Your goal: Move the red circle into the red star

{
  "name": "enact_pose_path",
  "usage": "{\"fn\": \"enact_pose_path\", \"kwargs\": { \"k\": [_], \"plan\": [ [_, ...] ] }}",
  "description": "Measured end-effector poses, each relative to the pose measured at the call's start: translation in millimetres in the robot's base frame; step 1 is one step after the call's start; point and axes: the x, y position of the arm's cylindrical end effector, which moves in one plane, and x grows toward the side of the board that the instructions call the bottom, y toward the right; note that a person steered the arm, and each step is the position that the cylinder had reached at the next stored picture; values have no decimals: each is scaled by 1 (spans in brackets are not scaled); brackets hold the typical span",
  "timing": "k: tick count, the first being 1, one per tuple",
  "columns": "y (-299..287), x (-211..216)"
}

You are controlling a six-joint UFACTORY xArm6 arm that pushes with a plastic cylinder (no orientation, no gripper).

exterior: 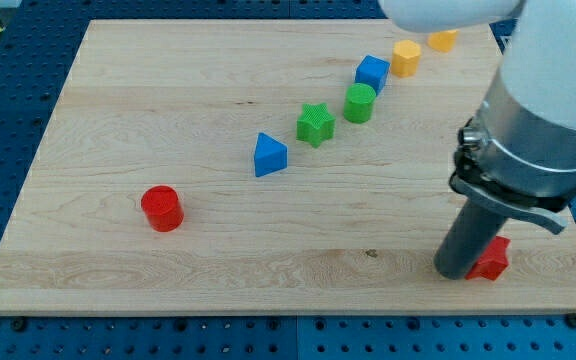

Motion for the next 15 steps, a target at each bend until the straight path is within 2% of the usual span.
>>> {"fn": "enact_pose_path", "kwargs": {
  "k": [1,2,5,6,7,9,13,15],
  "plan": [
    [5,0],
    [-53,3],
    [-326,2],
    [-388,-38],
    [-386,-89],
    [-369,-68],
    [-256,-60],
    [-220,-34]
  ]
}}
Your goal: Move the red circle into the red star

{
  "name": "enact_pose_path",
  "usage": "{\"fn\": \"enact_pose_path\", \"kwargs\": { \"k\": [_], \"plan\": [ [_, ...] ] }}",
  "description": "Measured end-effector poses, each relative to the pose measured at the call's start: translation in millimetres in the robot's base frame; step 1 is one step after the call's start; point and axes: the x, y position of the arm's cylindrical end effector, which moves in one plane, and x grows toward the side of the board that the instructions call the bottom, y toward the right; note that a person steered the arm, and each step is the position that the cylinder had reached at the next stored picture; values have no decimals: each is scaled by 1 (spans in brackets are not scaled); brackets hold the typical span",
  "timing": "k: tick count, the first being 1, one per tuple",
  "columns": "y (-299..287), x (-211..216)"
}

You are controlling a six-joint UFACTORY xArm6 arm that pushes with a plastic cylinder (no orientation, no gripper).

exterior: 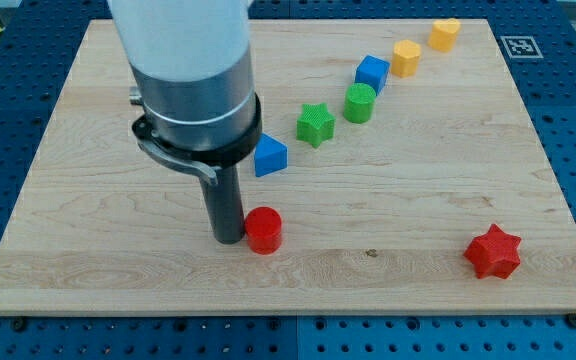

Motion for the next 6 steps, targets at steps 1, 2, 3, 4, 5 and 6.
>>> {"fn": "enact_pose_path", "kwargs": {
  "k": [1,2,3,4,5,6],
  "plan": [
    [21,0],
    [45,0],
    [67,0],
    [94,0],
    [131,0],
    [172,1]
  ]
}}
